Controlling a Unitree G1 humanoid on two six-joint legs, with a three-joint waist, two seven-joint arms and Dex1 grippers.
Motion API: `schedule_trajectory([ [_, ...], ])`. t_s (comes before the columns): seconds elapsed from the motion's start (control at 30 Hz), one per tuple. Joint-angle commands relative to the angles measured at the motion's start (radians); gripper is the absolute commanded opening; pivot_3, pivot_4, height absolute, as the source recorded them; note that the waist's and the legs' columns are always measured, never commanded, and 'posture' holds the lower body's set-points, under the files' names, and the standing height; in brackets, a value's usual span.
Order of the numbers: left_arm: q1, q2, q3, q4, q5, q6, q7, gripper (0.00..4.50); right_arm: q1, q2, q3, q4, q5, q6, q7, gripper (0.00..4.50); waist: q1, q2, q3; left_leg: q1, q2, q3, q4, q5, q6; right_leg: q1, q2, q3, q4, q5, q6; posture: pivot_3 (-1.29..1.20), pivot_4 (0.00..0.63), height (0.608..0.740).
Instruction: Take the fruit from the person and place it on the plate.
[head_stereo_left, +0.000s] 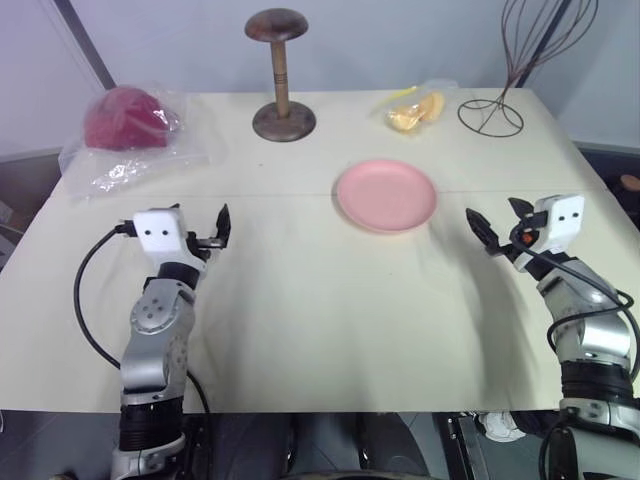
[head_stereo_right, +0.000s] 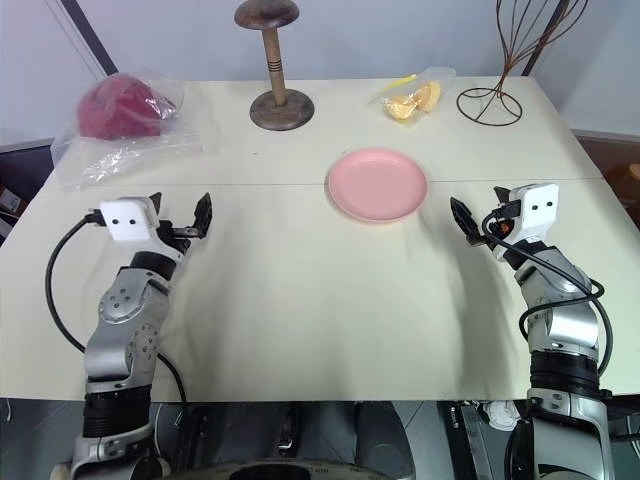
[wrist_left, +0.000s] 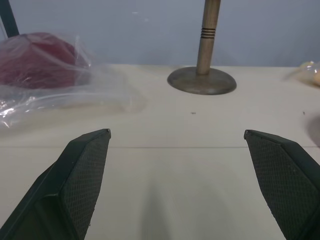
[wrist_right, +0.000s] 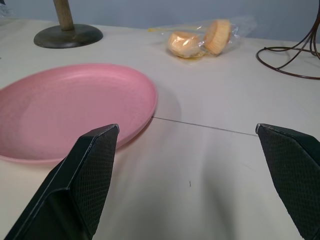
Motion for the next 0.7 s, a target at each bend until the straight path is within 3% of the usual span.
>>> schedule_trajectory([
  [0.03,-0.015,-0.007,0.006,-0.025,-0.020,-0.017,-0.008,4.47,-0.016,0.003,-0.018,0.002,0.003,-0.026,-0.002,4.50,0.000,0.000,0.000,0.000,0.000,0.000,0.000,0.000,0.000,0.000,0.000,0.000,0.000,0.000,0.000,0.00,0.150,0.740],
  [0.7,0.004,-0.010,-0.001,0.009,0.000,-0.067,-0.017,4.47,-0.019,0.003,-0.024,0.047,0.001,-0.066,-0.017,4.50,0.000,0.000,0.000,0.000,0.000,0.000,0.000,0.000,0.000,0.000,0.000,0.000,0.000,0.000,0.000,0.00,0.150,0.740],
])
